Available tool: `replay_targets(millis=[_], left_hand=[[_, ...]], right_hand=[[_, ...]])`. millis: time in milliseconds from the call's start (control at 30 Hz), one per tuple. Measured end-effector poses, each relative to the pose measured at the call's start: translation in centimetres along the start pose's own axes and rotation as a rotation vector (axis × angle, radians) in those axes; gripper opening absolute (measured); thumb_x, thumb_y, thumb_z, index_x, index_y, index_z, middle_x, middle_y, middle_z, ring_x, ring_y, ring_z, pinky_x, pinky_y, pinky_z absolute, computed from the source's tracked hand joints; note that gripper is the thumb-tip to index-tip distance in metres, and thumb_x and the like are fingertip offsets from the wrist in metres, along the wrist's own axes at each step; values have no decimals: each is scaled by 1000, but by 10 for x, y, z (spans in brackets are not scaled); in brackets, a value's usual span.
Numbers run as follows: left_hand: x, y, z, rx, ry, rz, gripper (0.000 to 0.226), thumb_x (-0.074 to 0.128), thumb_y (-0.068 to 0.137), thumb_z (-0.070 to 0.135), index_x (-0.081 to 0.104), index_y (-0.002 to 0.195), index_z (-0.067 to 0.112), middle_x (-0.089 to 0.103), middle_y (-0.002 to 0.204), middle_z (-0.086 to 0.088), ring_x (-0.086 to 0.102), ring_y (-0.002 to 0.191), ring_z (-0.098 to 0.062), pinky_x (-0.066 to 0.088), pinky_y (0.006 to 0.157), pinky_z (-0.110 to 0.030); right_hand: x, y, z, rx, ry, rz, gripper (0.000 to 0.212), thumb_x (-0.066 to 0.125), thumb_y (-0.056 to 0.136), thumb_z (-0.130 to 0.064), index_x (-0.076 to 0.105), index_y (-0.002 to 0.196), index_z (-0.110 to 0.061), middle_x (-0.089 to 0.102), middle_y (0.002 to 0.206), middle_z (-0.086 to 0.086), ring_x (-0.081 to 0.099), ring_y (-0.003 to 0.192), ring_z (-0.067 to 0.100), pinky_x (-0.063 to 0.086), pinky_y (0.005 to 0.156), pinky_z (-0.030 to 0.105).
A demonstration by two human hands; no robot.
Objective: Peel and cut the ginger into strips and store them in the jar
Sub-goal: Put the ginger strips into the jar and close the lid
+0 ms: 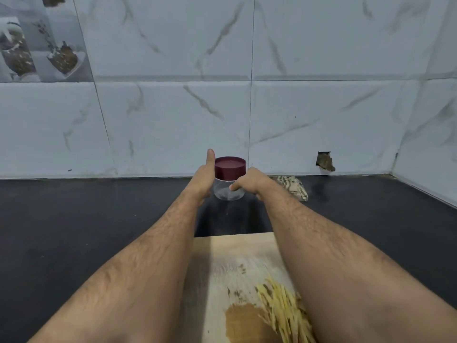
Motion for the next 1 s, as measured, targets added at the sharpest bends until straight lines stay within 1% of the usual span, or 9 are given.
replay_targets(millis=[133, 267, 367, 500, 600, 667, 767, 867, 1000], left_hand=[[7, -5, 0, 21, -6, -58, 75, 12, 95, 71, 57, 129, 21, 61, 129, 0, 52, 117, -16, 42, 108, -42], [-10, -27, 9, 100, 54, 1, 53, 34, 98, 62, 53, 125, 21, 56, 119, 5, 55, 101, -13, 51, 91, -36], [-26, -54, 16, 131, -6, 41, 47, 49, 96, 54, 55, 125, 17, 57, 113, 6, 54, 88, -8, 48, 74, -30], [-31, -96, 29, 135, -34, -21, 41, 56, 91, 58, 63, 108, 21, 63, 101, 6, 58, 90, -10, 48, 84, -37], [-33, -124, 44, 161, -11, -74, 59, 63, 82, 63, 57, 122, 19, 62, 111, 6, 58, 107, -15, 46, 96, -43], [-31, -143, 52, 159, -31, -157, 83, 70, 77, 61, 39, 142, 20, 57, 124, 4, 57, 114, -14, 45, 101, -42], [-28, -168, 61, 177, -127, -281, 112, 81, 74, 50, 9, 156, 25, 52, 129, 2, 60, 112, -13, 53, 90, -32], [-24, -191, 70, 238, -190, -302, 113, 84, 72, 35, 9, 157, 26, 59, 122, -1, 68, 100, -14, 57, 75, -23], [-20, -213, 76, 296, -232, -248, 115, 84, 59, 40, 21, 154, 29, 61, 123, -9, 70, 99, -18, 54, 88, -30]], right_hand=[[8, 3, 5, -20, 11, 36, 57, 83, 72, -12, 61, 123, 0, 69, 111, 12, 64, 104, 27, 52, 95, 38], [-8, -26, -1, -99, 92, 157, 55, 88, 65, -33, 67, 109, -9, 72, 101, 4, 68, 95, 23, 55, 90, 43], [-20, -71, -16, -181, 161, 174, 70, 88, 65, -42, 55, 120, -15, 66, 112, 2, 63, 103, 20, 53, 91, 41], [-25, -136, -34, -280, 291, 90, 82, 88, 69, -38, 33, 127, -22, 55, 109, -2, 59, 102, 15, 50, 80, 31], [-29, -175, -38, -309, 329, 42, 84, 90, 68, -37, 32, 128, -26, 56, 111, -2, 60, 103, 13, 54, 92, 40], [-30, -197, -39, -317, 354, -3, 85, 92, 62, -41, 40, 128, -27, 63, 115, 0, 64, 105, 15, 54, 94, 46], [-27, -225, -39, -310, 369, -93, 107, 93, 52, -51, 36, 140, -28, 66, 119, -1, 66, 107, 18, 57, 89, 47], [-27, -256, -42, -360, 316, -102, 98, 88, 62, -49, 33, 142, -33, 67, 117, -7, 67, 105, 12, 59, 74, 36], [-25, -281, -36, -370, 392, 8, 102, 90, 60, -40, 33, 143, -24, 70, 110, -6, 68, 99, 9, 58, 73, 31]])
Point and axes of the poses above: each hand's wrist, its own y-axis towards the middle knuckle, its own x-axis out of the palm, z = x × y, the point moved 8 cm from there along y, towards the middle knuckle
